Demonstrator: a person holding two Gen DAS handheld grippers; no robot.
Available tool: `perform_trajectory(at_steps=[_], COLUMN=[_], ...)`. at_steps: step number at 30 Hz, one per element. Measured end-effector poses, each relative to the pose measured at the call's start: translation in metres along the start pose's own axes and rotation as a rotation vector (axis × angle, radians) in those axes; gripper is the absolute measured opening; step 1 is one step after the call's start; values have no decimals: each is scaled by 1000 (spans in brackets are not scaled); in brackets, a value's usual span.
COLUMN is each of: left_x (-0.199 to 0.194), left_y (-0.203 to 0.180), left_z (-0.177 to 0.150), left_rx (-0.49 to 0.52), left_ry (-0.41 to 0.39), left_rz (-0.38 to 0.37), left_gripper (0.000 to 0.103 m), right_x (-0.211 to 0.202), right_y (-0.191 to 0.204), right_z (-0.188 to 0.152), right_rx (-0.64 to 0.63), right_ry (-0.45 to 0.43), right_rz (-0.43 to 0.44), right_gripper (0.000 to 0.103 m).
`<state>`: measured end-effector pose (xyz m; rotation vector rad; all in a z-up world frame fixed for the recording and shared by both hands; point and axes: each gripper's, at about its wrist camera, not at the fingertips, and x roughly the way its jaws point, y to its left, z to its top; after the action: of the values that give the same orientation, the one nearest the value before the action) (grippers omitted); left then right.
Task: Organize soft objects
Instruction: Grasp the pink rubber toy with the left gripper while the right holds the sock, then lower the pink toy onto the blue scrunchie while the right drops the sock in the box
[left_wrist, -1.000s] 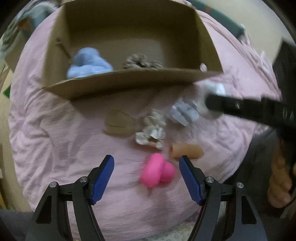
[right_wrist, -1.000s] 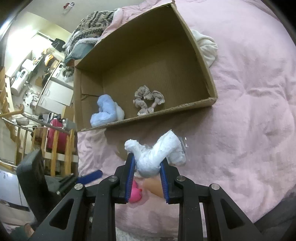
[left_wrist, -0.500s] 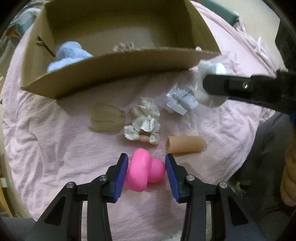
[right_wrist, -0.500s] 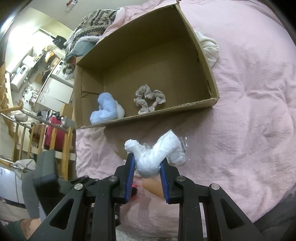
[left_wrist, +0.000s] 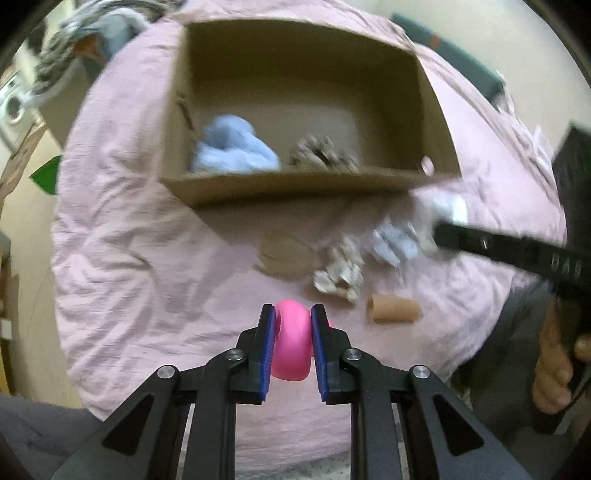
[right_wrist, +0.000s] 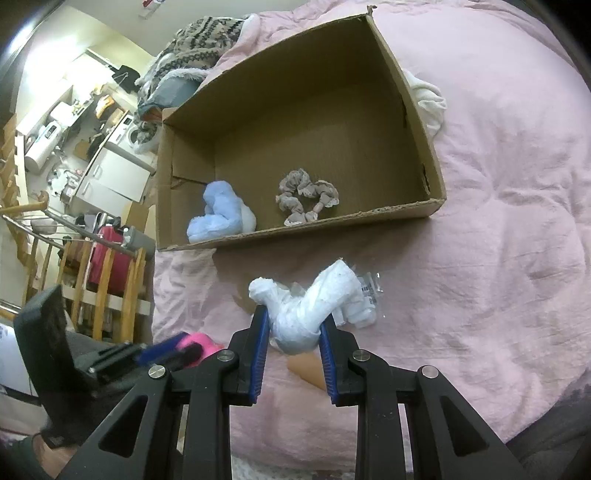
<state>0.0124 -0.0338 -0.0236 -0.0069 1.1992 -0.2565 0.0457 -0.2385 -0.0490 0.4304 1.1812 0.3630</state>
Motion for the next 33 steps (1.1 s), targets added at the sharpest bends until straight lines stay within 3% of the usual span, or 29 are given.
perform_trajectory(at_steps=[8, 17, 26, 33], left_x=[-31, -61, -54, -24], left_y=[36, 36, 32, 36], left_z=[20, 63, 109, 121], left_rx=[-170, -131, -82, -106], left_ry=[-156, -289, -354, -319], left_rz=[60, 104, 148, 156], left_gripper=[17, 17, 17, 17], right_x=[-15, -48, -50, -28], right_y=[7, 22, 29, 23], right_z=[0, 16, 65, 92], right_rx=[-42, -120, -170, -171], right_ry=[-67, -193, -244, -234], right_rz=[-28, -33, -67, -93], right_gripper=[28, 28, 28, 28])
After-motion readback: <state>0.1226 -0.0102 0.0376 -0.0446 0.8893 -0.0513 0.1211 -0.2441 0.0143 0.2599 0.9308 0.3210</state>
